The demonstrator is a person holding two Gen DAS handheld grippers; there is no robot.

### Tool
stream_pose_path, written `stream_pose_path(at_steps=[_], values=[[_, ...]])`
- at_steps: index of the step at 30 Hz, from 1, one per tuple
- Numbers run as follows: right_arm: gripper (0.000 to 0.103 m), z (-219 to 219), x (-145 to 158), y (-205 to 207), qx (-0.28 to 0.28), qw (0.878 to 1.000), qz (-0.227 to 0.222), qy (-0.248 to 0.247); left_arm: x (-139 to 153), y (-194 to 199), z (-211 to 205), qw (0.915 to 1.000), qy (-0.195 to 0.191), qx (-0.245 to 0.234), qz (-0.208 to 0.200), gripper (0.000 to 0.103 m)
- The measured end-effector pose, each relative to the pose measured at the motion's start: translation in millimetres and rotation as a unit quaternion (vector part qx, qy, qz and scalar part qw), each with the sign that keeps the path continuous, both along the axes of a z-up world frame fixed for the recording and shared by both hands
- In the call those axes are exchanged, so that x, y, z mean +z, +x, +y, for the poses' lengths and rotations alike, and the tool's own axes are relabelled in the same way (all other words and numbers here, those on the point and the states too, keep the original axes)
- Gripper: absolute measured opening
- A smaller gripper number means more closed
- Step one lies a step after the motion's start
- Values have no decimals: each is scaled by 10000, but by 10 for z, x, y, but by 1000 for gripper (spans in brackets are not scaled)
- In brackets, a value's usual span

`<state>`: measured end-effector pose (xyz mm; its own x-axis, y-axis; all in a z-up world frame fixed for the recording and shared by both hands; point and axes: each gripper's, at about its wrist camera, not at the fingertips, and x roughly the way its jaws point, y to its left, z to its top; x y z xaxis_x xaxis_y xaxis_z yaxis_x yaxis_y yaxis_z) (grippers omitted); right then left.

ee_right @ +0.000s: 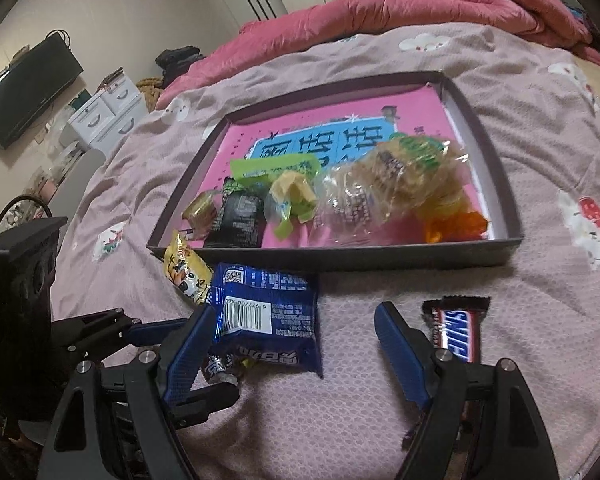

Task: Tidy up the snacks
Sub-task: 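Move the right tool to the blue packet while the left approaches the dark candy, then close the right tool on the blue packet while the left grasps the dark candy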

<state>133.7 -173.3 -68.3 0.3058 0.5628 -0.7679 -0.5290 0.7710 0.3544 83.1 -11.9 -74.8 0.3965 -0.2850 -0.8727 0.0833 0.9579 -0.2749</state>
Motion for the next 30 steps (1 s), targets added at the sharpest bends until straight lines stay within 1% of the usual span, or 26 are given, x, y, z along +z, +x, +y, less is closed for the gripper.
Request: stream_pose_path(at_steps=[2, 5, 7, 11, 13, 14, 15, 19, 21, 26, 28, 30], values=[[81, 34, -50, 18, 36, 10000, 82, 2, -7, 24, 10, 10000, -37, -5, -9, 75], [81, 93, -115, 43, 112, 9998, 170, 14, -20, 36, 10, 10000, -47, -17, -20, 72], [81, 118, -130, 48, 162, 9997, 165, 49, -23, 35, 16, 10000, -57, -16, -25, 70], [80, 178, -171, 69, 290, 9992, 224, 139, -30, 23, 22, 10000, -83, -19, -17, 69], [77, 225, -204, 69, 400, 9987, 281, 172, -31, 20, 25, 10000, -85, -24, -11, 69], [73, 257, -233, 75, 441, 9982, 358, 197, -31, 21, 27, 10000, -88, -25, -8, 69], [72, 283, -257, 80, 461, 9979, 413, 197, -33, 21, 30, 10000, -90, -20, -3, 69], [65, 257, -259, 78, 462, 9976, 415, 322, -40, 22, 34, 10000, -75, -12, 7, 67], [59, 226, -257, 70, 467, 9971, 450, 406, -42, 34, 29, 10000, -74, -13, 5, 66], [57, 173, -200, 25, 467, 9980, 274, 315, -52, 57, -8, 10000, -19, -51, -17, 58], [57, 131, -182, 12, 405, 9986, 220, 273, -51, 57, -26, 9999, -23, -94, -32, 53], [57, 81, -215, 37, 363, 9982, 369, 310, -63, 59, -42, 9999, 3, -129, -14, 53]])
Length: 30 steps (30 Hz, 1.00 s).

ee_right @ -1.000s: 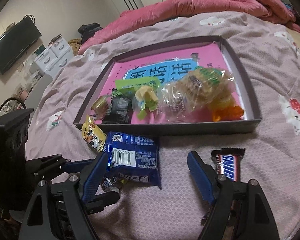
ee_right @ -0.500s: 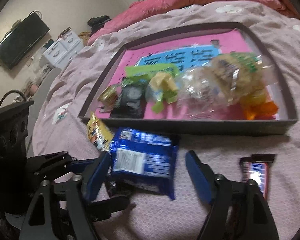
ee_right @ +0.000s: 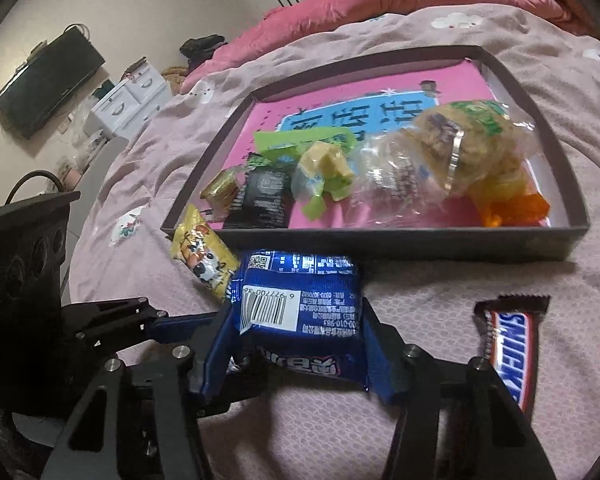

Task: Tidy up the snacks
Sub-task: 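Close the right tool on the blue packet while the left grasps the dark candy, then carry the blue packet with the right tool while the left carries the candy to the tray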

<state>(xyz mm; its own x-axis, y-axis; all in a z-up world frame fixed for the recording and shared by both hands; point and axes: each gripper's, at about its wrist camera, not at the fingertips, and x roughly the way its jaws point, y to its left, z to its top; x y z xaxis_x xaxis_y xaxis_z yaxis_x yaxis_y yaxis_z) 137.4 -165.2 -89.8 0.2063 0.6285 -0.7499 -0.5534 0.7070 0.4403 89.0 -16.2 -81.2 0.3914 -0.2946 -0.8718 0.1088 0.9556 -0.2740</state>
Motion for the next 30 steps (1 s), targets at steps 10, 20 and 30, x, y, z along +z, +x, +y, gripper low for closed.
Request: stream_pose_path(at_steps=[10, 20, 30], values=[[57, -163, 129, -64, -233, 9992, -328, 3, -4, -7, -26, 10000, 46, -25, -37, 41], [57, -209, 280, -109, -296, 9979, -562, 120, 102, -76, -83, 9993, 306, -113, -185, 37], [57, -169, 404, -196, -209, 9960, -858, 93, 368, -187, 34, 9988, 299, 99, -372, 37]])
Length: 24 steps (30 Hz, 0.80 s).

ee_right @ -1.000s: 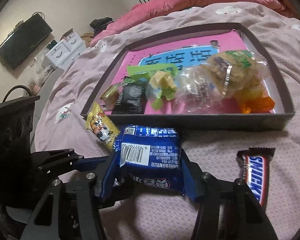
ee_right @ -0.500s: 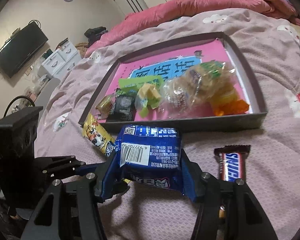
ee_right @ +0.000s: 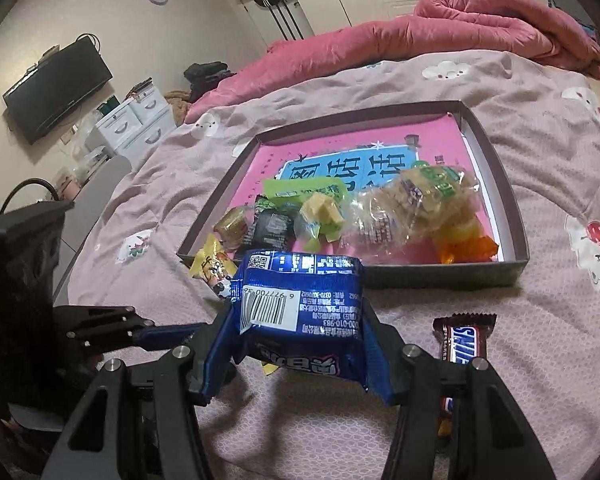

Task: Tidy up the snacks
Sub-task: 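Carry the blue packet with the right tool while the left carries the candy to the tray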

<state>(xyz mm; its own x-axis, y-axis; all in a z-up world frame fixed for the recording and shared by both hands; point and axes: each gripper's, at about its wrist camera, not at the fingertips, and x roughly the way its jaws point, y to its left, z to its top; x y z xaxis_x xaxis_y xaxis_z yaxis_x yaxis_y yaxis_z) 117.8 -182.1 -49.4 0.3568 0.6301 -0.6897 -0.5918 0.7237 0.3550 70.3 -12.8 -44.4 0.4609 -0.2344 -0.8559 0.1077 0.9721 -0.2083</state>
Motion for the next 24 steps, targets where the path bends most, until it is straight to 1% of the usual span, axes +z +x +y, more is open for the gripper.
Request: stream_pose_path(at_steps=[15, 24], values=[[57, 17, 156, -31, 1, 9994, -328, -55, 364, -44, 250, 9983, -101, 444, -376, 37], [57, 58, 249, -35, 20, 9988, -491, -80, 504, -43, 401, 9963, -166, 664, -516, 37]])
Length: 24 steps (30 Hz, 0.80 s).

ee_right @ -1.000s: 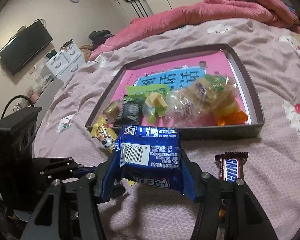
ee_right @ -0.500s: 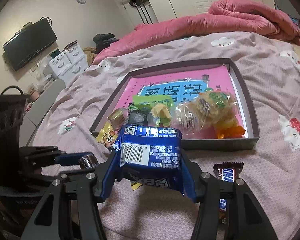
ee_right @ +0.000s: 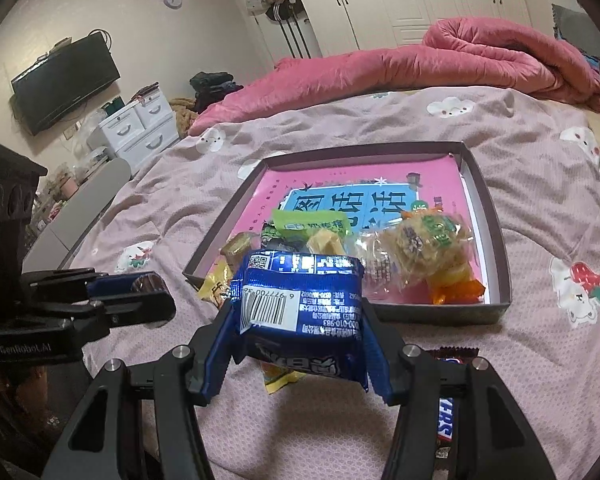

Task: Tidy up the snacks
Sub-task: 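Carry the blue packet with the right tool while the left carries the candy to the tray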

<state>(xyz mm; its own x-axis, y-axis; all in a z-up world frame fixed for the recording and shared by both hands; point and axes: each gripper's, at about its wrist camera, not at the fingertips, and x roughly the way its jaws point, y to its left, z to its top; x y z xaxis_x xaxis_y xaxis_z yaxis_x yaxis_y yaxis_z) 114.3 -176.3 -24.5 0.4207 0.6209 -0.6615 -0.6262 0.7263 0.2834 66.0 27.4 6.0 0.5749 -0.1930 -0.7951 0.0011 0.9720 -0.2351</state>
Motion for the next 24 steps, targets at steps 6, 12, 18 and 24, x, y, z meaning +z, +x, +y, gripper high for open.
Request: stream_pose_path(at_steps=[6, 12, 18, 24], values=[[57, 10, 40, -1, -3, 10000, -42, 15, 46, -4, 43, 10000, -17, 59, -43, 37], [57, 0, 105, 35, -44, 9999, -72, 81, 98, 8, 69, 9999, -51, 83, -77, 37], [57, 12, 188, 73, -90, 9998, -134, 115, 171, 32, 105, 9998, -86, 105, -133, 37], [57, 52, 252, 106, -78, 9997, -185, 135, 249, 86, 120, 9997, -57, 105, -203, 37]])
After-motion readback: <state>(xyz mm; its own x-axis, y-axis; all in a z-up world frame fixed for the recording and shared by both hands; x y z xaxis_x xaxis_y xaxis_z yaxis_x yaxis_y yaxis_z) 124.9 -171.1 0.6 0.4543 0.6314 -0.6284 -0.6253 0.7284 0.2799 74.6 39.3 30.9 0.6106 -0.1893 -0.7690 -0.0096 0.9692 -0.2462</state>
